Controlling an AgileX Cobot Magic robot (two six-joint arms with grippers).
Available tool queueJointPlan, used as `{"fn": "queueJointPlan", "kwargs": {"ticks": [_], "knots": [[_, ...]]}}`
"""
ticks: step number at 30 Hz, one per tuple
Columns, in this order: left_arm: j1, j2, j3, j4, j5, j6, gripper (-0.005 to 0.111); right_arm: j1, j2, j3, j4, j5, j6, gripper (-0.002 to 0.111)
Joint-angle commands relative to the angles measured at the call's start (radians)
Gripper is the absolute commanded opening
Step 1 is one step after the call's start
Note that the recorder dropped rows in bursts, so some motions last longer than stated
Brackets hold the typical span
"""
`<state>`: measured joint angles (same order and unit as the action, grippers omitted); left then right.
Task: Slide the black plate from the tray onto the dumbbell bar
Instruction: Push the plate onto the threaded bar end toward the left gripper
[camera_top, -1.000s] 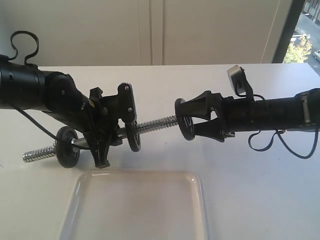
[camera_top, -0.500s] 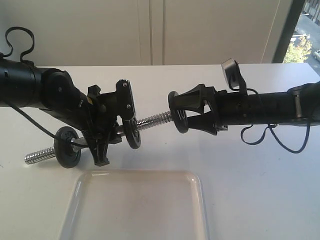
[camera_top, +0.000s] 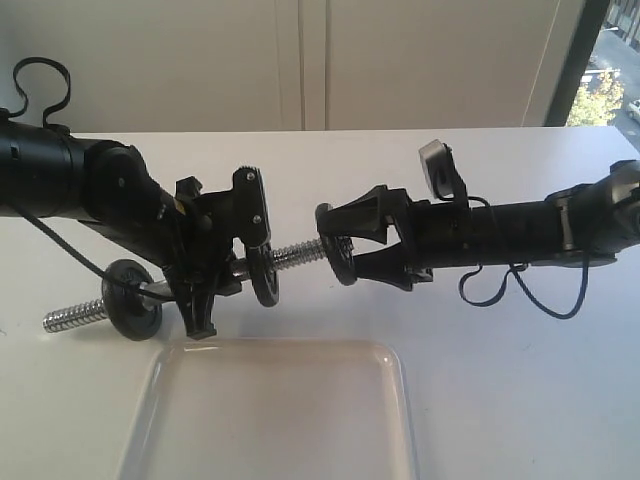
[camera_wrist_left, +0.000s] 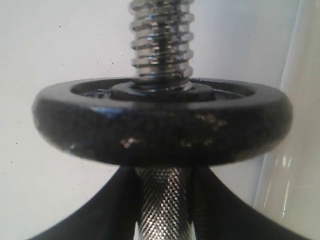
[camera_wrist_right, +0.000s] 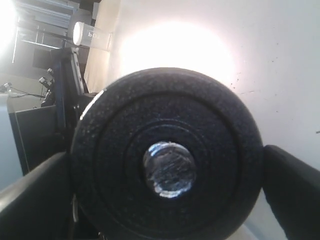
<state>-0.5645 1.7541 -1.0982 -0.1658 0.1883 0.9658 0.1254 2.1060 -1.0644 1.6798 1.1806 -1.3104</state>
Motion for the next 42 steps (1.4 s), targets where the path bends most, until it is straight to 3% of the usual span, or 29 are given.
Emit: {"fn": "queueJointPlan", "kwargs": {"ticks": [1, 22, 37, 40, 42], "knots": [[-0.005, -0.056, -0.030, -0.034, -0.112, 0.000, 0.000, 0.013, -0.004, -0.010, 0.065, 0.041, -0.012, 0.000], [-0.005, -0.056, -0.030, -0.036, -0.116, -0.004, 0.000, 0.192, -0.004, -0.072, 0.065, 0.041, -0.053, 0.000], [-0.005, -0.056, -0.030, -0.038, -0.132, -0.009, 0.000, 0.283, -0.004, -0.102, 0.065, -0.092, 0.007, 0.000], [-0.005, -0.056, -0.030, -0.038, -0.132, -0.009, 0.000, 0.283, -0.004, -0.102, 0.065, -0.097, 0.032, 0.006], [-0.005, -0.056, -0.030, -0.038, -0.132, -0.009, 0.000, 0.283, -0.004, -0.102, 0.065, -0.095, 0.032, 0.020]]}}
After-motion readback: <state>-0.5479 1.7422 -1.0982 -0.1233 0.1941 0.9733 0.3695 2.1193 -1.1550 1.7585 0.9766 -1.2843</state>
